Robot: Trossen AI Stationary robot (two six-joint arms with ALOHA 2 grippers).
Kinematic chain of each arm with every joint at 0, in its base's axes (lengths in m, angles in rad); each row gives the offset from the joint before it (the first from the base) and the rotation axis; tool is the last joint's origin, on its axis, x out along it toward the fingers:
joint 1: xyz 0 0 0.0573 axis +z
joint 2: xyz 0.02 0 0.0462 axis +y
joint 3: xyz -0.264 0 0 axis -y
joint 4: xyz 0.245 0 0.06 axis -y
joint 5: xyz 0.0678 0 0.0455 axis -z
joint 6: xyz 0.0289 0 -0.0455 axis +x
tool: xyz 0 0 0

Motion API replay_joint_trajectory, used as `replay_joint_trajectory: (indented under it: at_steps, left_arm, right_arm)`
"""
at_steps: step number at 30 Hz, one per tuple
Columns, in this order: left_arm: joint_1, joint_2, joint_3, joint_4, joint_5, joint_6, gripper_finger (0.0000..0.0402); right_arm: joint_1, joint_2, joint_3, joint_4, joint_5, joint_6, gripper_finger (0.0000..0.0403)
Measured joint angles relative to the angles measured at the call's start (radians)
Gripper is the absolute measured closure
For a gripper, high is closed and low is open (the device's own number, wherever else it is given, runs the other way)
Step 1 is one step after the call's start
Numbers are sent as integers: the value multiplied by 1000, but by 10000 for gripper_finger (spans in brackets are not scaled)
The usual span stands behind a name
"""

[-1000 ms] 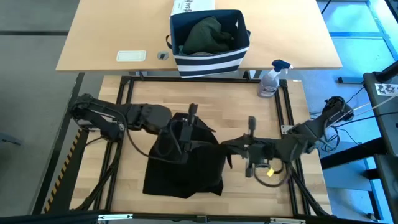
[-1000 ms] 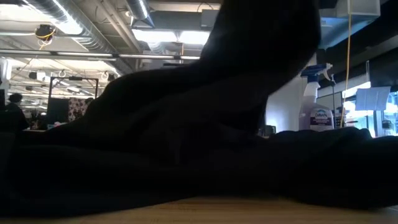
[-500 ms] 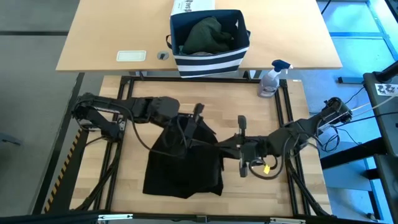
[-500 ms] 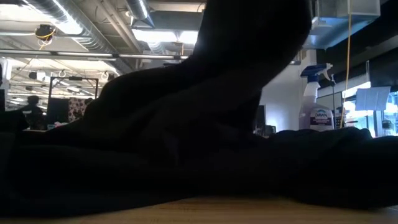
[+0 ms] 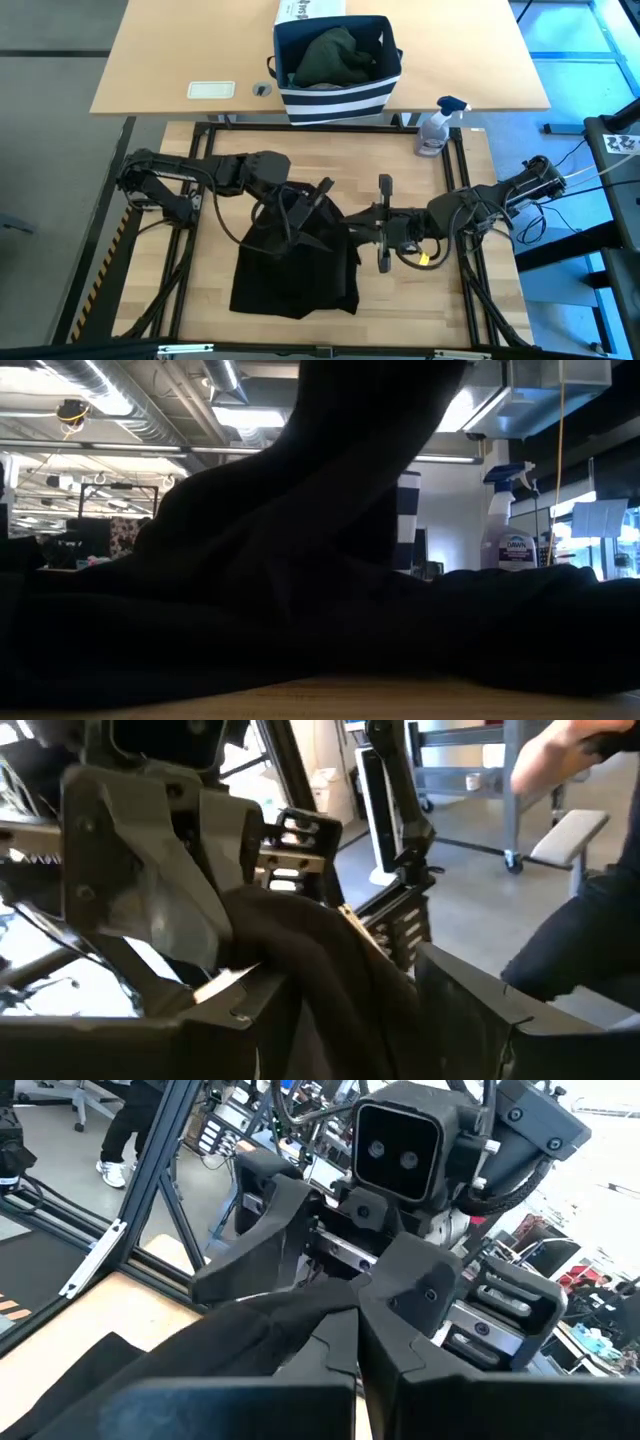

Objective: Fold Laundry from Bin
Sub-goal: Fold the black shirt

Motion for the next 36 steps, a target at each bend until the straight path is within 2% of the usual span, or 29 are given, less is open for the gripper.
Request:
replay_joint_trajectory:
  at_steps: [4, 9, 10, 15, 18, 24, 27, 31, 33, 36]
  left_arm:
    - [0, 0, 0, -4, -102, 24, 260]
    - [4, 0, 0, -41, -180, 81, 376]
    - [4, 0, 0, -46, -192, 83, 387]
    - [0, -14, 0, -70, -283, 92, 397]
    - [-10, -48, -1, -107, -337, 96, 399]
    - [-31, -116, 0, -148, -390, 97, 400]
    - [-48, -149, -1, -154, -398, 97, 400]
    - [-83, -201, -1, -162, -420, 102, 401]
    - [-101, -225, 0, -162, -440, 105, 401]
    - [-127, -257, -1, -167, -493, 105, 401]
  right_arm:
    - [0, 0, 0, 4, -2, 0, 403]
    - [2, 0, 0, 3, -2, -1, 403]
    - [2, 0, 0, 3, 4, -1, 403]
    - [19, 0, 7, -8, 133, 0, 393]
    - [52, -10, 21, -43, 224, -4, 362]
    - [135, -39, 26, -85, 358, 2, 243]
    - [170, -49, 26, -143, 422, 72, 179]
    - [173, -49, 16, -331, 419, 283, 122]
    - [158, -45, -11, -390, 418, 376, 109]
    - [137, -42, -92, -379, 387, 465, 106]
